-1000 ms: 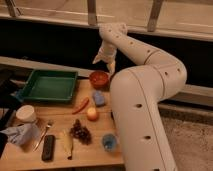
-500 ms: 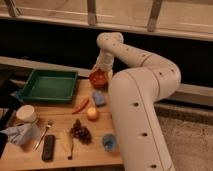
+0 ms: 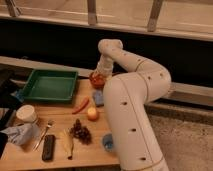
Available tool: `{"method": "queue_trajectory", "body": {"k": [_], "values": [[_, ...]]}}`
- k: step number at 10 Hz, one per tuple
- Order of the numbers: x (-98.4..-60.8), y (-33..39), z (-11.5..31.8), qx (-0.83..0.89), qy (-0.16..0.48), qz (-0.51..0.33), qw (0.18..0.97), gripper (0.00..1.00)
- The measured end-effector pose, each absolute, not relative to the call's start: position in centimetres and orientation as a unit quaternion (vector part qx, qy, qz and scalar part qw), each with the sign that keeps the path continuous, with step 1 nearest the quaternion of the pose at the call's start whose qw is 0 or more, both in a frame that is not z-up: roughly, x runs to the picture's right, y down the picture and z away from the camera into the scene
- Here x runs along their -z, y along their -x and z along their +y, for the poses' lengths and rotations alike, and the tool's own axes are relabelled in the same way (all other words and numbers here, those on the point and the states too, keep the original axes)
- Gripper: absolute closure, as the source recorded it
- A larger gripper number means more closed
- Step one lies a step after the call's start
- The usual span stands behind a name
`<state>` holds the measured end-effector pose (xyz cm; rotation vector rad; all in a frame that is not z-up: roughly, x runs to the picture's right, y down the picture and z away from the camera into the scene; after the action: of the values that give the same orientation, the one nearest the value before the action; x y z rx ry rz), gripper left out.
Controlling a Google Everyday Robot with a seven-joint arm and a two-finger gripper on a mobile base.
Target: Stack bowls on top of each other
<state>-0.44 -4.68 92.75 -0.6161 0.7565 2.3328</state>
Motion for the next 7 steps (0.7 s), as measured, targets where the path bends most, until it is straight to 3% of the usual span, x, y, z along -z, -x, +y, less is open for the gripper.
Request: {"method": "queue_trajectory", "body": {"k": [6, 7], "values": [[-95.4, 0.4, -2.4, -0.887, 0.219, 0.324, 0.245, 0.22], [-96.0, 0.3, -2.2, -0.888, 0.215, 0.328, 0.241, 0.26]]}}
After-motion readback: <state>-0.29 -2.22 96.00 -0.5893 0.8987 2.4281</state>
